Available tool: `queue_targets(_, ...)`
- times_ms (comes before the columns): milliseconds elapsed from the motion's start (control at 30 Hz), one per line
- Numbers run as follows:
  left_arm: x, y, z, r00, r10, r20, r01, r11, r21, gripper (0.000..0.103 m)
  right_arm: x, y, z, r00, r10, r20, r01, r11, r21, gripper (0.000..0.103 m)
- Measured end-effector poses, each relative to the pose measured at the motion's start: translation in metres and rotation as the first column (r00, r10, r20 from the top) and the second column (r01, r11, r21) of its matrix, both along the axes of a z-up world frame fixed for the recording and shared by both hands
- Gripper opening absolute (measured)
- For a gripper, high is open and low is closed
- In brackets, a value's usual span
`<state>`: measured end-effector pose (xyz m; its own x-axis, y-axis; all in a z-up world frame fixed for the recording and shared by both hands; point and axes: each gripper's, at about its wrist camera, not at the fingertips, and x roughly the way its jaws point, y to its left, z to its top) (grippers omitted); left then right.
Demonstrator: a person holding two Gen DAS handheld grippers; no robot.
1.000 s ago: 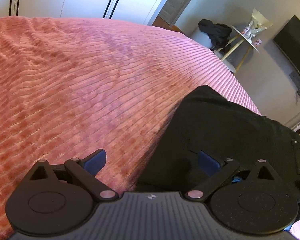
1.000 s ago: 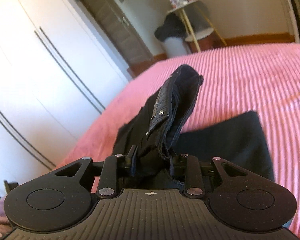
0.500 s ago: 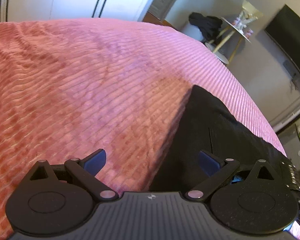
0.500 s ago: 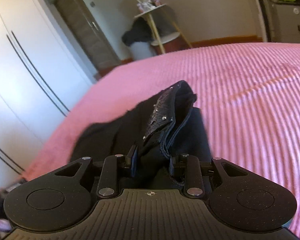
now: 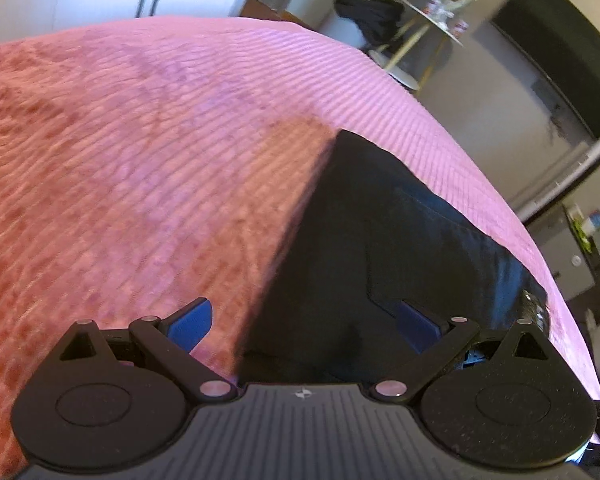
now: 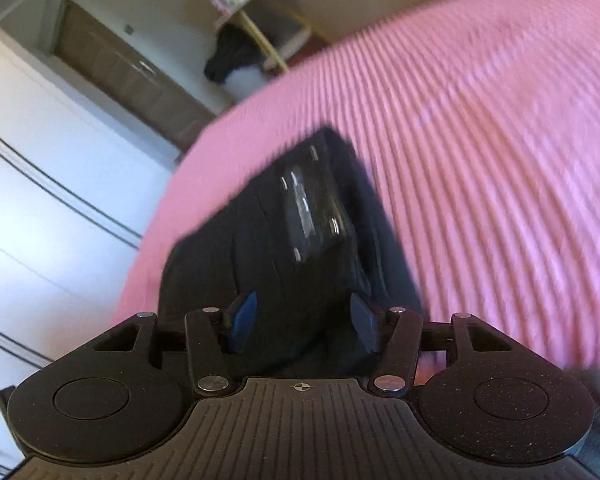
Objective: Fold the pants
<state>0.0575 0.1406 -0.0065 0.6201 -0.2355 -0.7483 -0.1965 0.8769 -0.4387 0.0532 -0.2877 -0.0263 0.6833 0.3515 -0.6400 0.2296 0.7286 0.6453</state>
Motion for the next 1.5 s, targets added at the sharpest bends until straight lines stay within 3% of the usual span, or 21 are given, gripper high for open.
queue_targets(167,0.0,0.0,-0.002,0.999,-0.044,-0.005,0.044,0.997,-0.069,0.099,0.008,-0.012,-0.027,0.998,-0.065,-0.005,0.065,0.979,0.195,0.049)
queue_targets(267,0.003,-0.004,-0.005,0.997,-0.076,-0.027,0.074,0.994,-0.086,0.099,0.012,-0.012,-0.034,0.995,-0.096,-0.032,0.101,0.965,0.241,0.051)
queue_targets(367,0.002,-0.01,-0.002,0.994,-0.104,-0.016,0.103,0.992,-0.073,0.099,0.01,-0.005,-0.033,0.994,-0.106,-0.026,0.109,0.971,0.212,0.045)
queue_targets(400,0.001,-0.01,-0.001,0.994,-0.108,-0.004,0.108,0.991,-0.084,0.099,0.008,-0.001,-0.031,0.995,-0.099,-0.013,0.1,0.98,0.173,0.029)
queue_targets(533,-0.006,-0.004,0.003,0.995,-0.09,0.033,0.094,0.977,-0.189,0.099,0.003,0.008,-0.026,0.995,-0.091,0.047,0.084,0.988,0.127,0.023)
queue_targets(600,-0.01,-0.002,0.004,0.997,-0.071,0.038,0.078,0.967,-0.242,0.099,-0.003,0.009,-0.018,0.992,-0.085,0.089,0.074,0.99,0.116,0.022)
queue_targets(733,-0.014,-0.002,-0.005,0.999,-0.044,0.026,0.051,0.913,-0.404,0.099,-0.007,0.003,-0.013,0.987,-0.105,0.121,0.082,0.98,0.183,0.022)
queue_targets(900,-0.001,-0.014,-0.021,0.999,-0.019,-0.031,0.004,0.905,-0.425,0.099,-0.006,0.005,-0.028,0.995,-0.097,0.024,0.094,0.989,0.116,0.024)
queue_targets(1033,0.008,-0.023,-0.035,0.997,-0.001,-0.082,-0.034,0.902,-0.431,0.098,-0.007,0.001,-0.03,0.993,-0.111,0.038,0.104,0.982,0.158,0.029)
queue_targets(1167,0.014,-0.028,-0.041,0.998,-0.002,-0.07,-0.028,0.908,-0.419,0.098,-0.003,0.005,-0.033,0.992,-0.12,0.037,0.114,0.983,0.145,0.033)
queue_targets(1267,0.017,-0.026,-0.041,0.998,0.041,-0.048,-0.057,0.907,-0.418,0.094,0.003,0.013,-0.032,0.992,-0.106,0.065,0.098,0.989,0.112,0.036)
queue_targets(1333,0.018,-0.025,-0.045,0.997,0.057,-0.045,-0.071,0.902,-0.427,0.091,0.003,0.011,-0.032,0.99,-0.103,0.097,0.09,0.988,0.126,0.026)
queue_targets(1433,0.018,-0.02,-0.049,0.994,0.088,-0.071,-0.11,0.894,-0.434,0.076,-0.003,0.001,-0.033,0.983,-0.132,0.127,0.099,0.966,0.239,0.024)
queue_targets(1500,0.016,-0.015,-0.051,0.988,0.119,-0.095,-0.149,0.884,-0.444,0.063,-0.004,-0.001,-0.037,0.983,-0.147,0.107,0.116,0.96,0.256,0.024)
